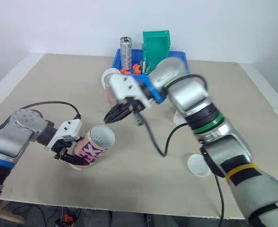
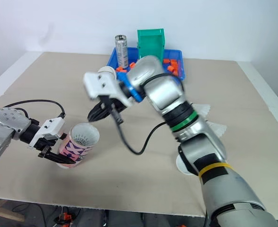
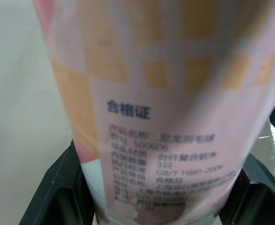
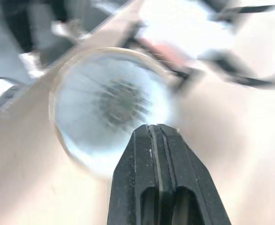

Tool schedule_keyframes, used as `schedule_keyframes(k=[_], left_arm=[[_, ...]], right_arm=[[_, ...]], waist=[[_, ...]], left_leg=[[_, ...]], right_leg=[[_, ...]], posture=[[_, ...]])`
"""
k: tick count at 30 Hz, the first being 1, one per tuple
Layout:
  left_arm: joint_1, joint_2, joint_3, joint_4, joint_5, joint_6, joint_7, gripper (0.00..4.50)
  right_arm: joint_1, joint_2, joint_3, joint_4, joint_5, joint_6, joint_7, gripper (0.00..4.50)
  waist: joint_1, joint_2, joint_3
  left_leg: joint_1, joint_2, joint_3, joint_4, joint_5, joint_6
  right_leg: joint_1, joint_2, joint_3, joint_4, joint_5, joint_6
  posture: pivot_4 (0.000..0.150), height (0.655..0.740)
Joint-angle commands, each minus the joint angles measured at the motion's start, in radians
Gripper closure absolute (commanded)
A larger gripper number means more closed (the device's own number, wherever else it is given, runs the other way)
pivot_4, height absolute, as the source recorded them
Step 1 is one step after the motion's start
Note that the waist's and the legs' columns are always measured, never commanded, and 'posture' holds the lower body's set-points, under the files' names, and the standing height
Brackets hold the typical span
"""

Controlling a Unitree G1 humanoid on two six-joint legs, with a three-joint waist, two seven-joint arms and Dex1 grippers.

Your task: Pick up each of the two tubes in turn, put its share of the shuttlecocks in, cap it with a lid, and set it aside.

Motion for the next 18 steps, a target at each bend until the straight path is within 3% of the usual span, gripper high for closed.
schedule_keyframes(k=[1, 11, 12, 13, 17, 18], left_arm=[[-0.019, -0.022, 0.014, -0.017, -0.002, -0.009, 0.009, 1.59], [-0.099, -0.172, 0.135, -0.069, -0.178, 0.057, 0.088, 1.59], [-0.107, -0.188, 0.145, -0.072, -0.195, 0.070, 0.098, 1.59], [-0.114, -0.204, 0.150, -0.070, -0.207, 0.073, 0.107, 1.59], [-0.121, -0.288, 0.130, -0.038, -0.203, 0.038, 0.142, 1.59], [-0.120, -0.321, 0.117, -0.023, -0.196, 0.026, 0.155, 1.59]], right_arm=[[-0.004, -0.061, -0.070, -0.078, 0.055, 0.021, 0.038, 4.44], [0.296, -0.425, -0.236, -0.387, 0.089, 0.049, -0.011, 4.44], [0.336, -0.473, -0.254, -0.416, 0.098, 0.051, 0.004, 3.82], [0.375, -0.520, -0.274, -0.442, 0.104, 0.049, 0.015, 3.53], [0.482, -0.674, -0.329, -0.470, 0.110, 0.027, 0.039, 1.69], [0.514, -0.714, -0.337, -0.462, 0.105, 0.001, 0.058, 1.69]], waist=[[0.000, 0.001, 0.000], [0.010, -0.001, 0.002], [0.009, -0.001, 0.002], [0.009, 0.000, 0.002], [-0.002, -0.001, 0.002], [-0.007, -0.001, 0.002]], left_leg=[[0.000, 0.000, 0.000, -0.001, 0.000, 0.000], [-0.009, 0.000, 0.001, -0.001, -0.001, -0.001], [-0.009, 0.000, 0.001, -0.001, -0.001, -0.001], [-0.009, 0.000, 0.001, -0.001, -0.001, -0.001], [-0.009, 0.000, 0.001, -0.001, -0.001, 0.000], [-0.008, 0.000, 0.001, 0.000, -0.001, 0.000]], right_leg=[[-0.001, 0.000, 0.000, 0.000, 0.000, 0.000], [-0.008, 0.000, 0.002, -0.001, 0.002, 0.004], [-0.009, 0.001, 0.002, -0.001, 0.002, 0.003], [-0.009, 0.001, 0.002, -0.001, 0.001, 0.003], [-0.009, 0.001, 0.003, -0.001, 0.000, 0.004], [-0.009, 0.001, 0.003, -0.001, 0.001, 0.005]], posture=[[0.150, 0.7362], [0.150, 0.7362], [0.150, 0.7362], [0.150, 0.7362], [0.150, 0.7362], [0.150, 0.7362]])
